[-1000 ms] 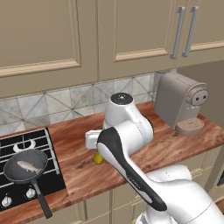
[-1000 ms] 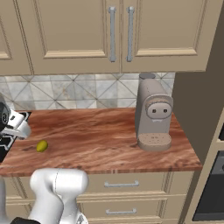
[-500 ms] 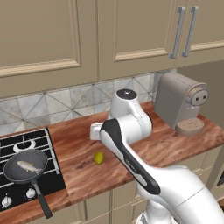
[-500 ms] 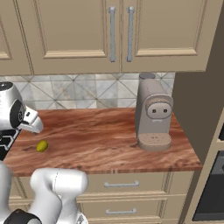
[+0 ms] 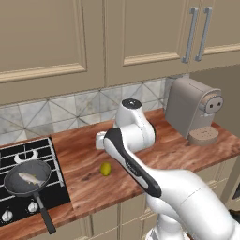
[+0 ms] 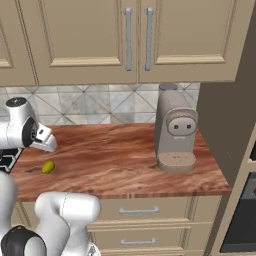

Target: Place both pans onto different burners. Then place the lemon and the fish on different pans.

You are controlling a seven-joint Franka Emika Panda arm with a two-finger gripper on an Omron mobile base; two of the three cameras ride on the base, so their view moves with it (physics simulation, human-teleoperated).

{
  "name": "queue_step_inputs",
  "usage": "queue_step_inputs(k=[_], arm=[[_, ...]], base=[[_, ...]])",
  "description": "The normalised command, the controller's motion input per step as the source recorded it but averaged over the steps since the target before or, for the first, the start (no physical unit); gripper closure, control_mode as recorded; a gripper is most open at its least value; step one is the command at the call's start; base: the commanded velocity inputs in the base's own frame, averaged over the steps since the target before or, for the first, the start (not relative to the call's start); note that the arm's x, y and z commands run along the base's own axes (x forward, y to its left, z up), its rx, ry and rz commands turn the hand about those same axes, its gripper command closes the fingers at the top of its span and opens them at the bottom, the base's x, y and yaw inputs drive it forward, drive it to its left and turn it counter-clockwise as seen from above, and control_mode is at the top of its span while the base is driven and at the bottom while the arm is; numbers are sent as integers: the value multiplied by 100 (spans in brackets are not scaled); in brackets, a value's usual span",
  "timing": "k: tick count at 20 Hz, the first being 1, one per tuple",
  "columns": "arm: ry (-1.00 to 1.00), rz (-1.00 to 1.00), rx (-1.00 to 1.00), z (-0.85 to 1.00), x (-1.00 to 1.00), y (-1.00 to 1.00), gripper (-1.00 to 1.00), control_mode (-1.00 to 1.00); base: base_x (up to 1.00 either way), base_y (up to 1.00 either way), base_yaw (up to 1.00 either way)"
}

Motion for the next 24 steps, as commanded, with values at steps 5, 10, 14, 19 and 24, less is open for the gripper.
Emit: queue_step_inputs(k=[5,10,14,19,24], arm=[[0,0,1,-23,21,0,-100,-100],[0,0,2,-21,25,5,-100,-100],[0,0,0,-23,23,6,-100,-100],[0,0,0,-24,22,19,-100,-100],[0,0,0,-22,9,15,-100,-100]], base=[[0,0,0],[0,0,0],[0,0,0],[0,0,0],[0,0,0]])
